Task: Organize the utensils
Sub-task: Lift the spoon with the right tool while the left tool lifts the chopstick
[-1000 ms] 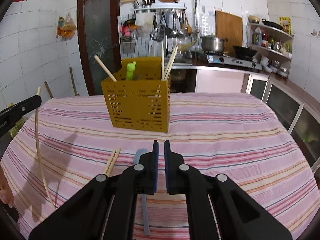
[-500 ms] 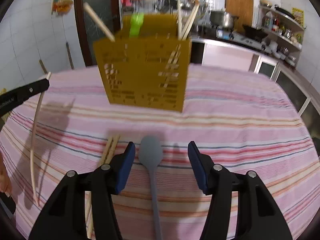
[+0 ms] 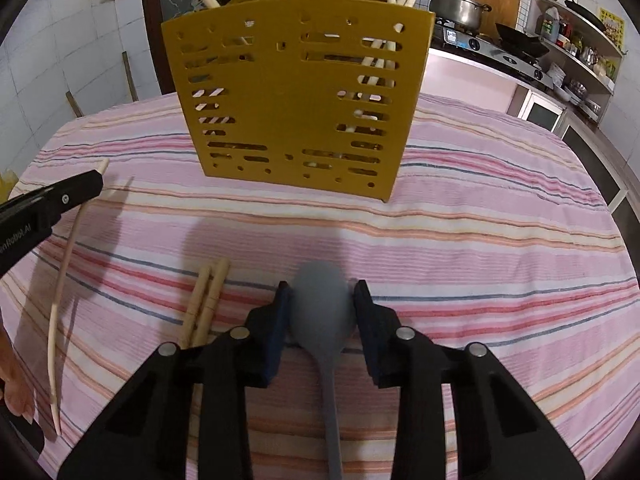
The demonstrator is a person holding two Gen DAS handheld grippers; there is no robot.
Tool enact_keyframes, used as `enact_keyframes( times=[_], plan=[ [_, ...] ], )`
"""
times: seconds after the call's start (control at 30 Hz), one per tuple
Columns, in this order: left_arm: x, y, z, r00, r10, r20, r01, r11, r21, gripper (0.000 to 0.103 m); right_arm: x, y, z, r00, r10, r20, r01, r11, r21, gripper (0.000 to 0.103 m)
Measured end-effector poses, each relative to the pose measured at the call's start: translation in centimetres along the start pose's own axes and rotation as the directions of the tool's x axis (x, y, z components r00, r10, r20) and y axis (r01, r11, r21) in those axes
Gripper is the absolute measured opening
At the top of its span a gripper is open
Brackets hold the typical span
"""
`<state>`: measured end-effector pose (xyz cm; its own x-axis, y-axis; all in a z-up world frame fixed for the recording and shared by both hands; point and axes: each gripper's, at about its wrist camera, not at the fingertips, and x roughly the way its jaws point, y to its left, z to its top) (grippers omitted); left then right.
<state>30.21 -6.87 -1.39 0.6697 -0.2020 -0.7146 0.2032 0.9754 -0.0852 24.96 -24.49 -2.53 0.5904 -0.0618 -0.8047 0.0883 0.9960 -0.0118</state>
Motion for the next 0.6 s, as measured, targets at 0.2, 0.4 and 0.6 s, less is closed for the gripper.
enact_keyframes(
  times=[0.2,0.4,0.6],
  plan=[
    [-1.4,0.1,0.2,0.999,0.002,0.034,-0.002,1.0,-0.004,0.005,-2.2,-1.7,0.1,0.996,0.046,0.073,-0.051,0.996,0.074,0.033],
    [-4.2,-0.6,0.5,0.995,0.009,0.103,-0.009,1.0,-0.004,0.005,-5.6,-3.6,0.0,0.978,0.035,0.206,-0.064,0.989,0.134,0.033],
    [-7.8,-1.3,0.2,0.98,0.017,0.199,-0.018,1.0,0.003,0.005,-8.1,-5.6,-0.3,0.939,0.048,0.341,-0.106,0.982,0.155,0.033]
  ],
)
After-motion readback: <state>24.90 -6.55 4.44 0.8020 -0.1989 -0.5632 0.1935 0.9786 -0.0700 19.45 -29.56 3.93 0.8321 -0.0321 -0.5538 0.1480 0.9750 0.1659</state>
